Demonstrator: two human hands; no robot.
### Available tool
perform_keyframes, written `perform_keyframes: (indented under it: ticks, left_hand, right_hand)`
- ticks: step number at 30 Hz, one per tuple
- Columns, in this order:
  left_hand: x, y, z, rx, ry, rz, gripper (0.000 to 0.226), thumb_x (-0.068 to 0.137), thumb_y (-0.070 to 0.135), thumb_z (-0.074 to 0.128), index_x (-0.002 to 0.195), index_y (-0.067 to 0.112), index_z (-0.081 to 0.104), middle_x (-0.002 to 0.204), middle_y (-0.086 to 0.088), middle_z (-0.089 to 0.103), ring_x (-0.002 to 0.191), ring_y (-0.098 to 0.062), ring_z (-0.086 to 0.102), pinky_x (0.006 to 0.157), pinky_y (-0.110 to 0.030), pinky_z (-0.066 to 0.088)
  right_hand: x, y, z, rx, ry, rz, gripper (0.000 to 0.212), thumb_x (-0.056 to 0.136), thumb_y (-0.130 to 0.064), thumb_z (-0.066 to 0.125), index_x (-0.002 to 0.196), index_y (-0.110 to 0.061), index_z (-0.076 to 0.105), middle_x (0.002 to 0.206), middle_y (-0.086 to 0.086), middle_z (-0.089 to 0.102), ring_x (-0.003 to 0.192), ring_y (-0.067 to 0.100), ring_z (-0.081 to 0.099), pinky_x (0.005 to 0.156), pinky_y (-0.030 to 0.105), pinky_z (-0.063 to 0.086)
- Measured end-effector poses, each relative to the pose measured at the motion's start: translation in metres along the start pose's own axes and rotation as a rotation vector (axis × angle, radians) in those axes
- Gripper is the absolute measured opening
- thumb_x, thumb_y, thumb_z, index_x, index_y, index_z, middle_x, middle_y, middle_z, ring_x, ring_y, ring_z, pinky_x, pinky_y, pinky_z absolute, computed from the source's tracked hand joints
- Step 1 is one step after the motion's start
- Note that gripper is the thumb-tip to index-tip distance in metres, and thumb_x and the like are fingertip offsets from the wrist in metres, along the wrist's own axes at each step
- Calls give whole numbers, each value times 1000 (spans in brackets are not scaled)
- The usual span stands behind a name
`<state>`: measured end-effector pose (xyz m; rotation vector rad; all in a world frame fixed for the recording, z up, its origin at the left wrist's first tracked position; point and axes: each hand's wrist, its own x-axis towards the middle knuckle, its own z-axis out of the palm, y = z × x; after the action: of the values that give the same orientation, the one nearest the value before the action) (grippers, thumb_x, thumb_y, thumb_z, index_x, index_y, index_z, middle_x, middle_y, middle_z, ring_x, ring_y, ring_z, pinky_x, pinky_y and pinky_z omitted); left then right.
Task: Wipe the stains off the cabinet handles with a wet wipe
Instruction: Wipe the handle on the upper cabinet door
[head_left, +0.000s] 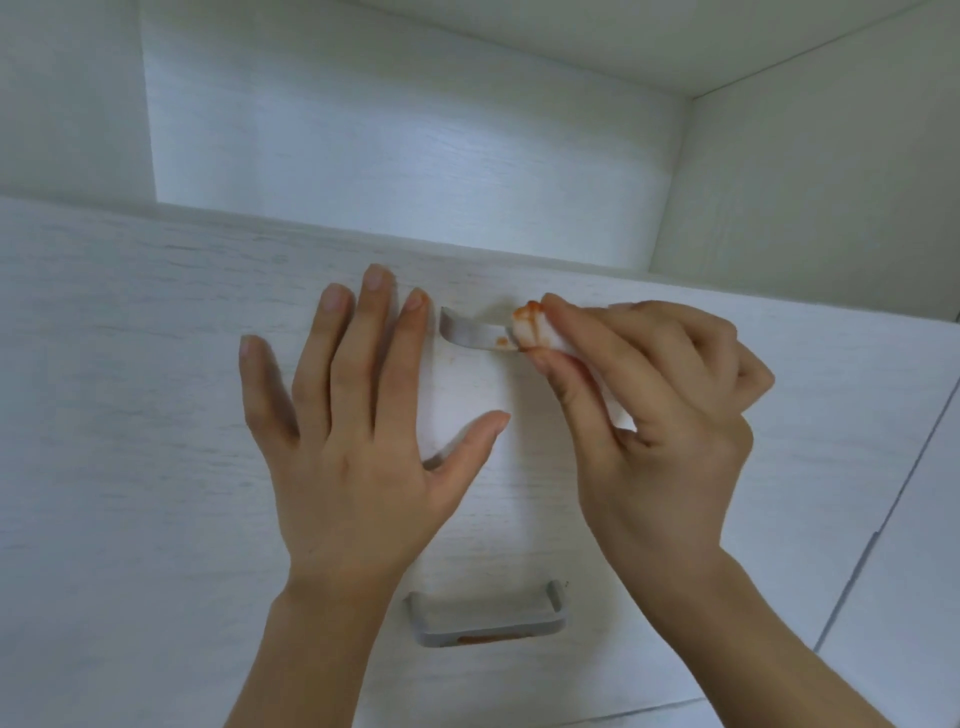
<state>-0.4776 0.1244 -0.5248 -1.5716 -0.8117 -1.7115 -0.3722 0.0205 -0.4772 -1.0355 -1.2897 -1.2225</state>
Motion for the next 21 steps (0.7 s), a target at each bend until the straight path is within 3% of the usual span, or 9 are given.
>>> perform_keyframes:
  ticks: [5,10,14,21]
  left_hand:
    - [0,-1,0,-34,0,-5,74,87,63,53,136,8,47,144,-13,41,135,-28,34,110,-56,19]
    - [-1,0,0,-35,-2,-21,74,87,63,54,136,7,47,144,-12,42,135,-27,34,110,-57,19]
    - [-2,1,2,-27,-1,-24,75,86,63,54,137,8,47,144,-12,43,135,-26,34,110,-57,20]
    - [-2,2,2,-26,31,-16,74,86,61,55,136,7,48,142,-13,46,134,-27,36,110,-57,20]
  right_hand:
    - [-1,0,1,-22,26,3,18,88,-27,66,105,-30,62,94,-21,56,93,7,53,79,44,35]
    - [0,-2,5,-50,22,-12,12,88,-28,66,100,-28,71,92,-20,59,91,11,56,79,46,34]
    - [0,-3,7,-34,17,-36,15,87,-23,68,102,-27,67,93,-18,58,90,9,55,79,46,35]
    - [-3,-8,2,119,2,162,15,86,-24,65,100,-27,66,94,-18,60,91,8,55,80,44,44]
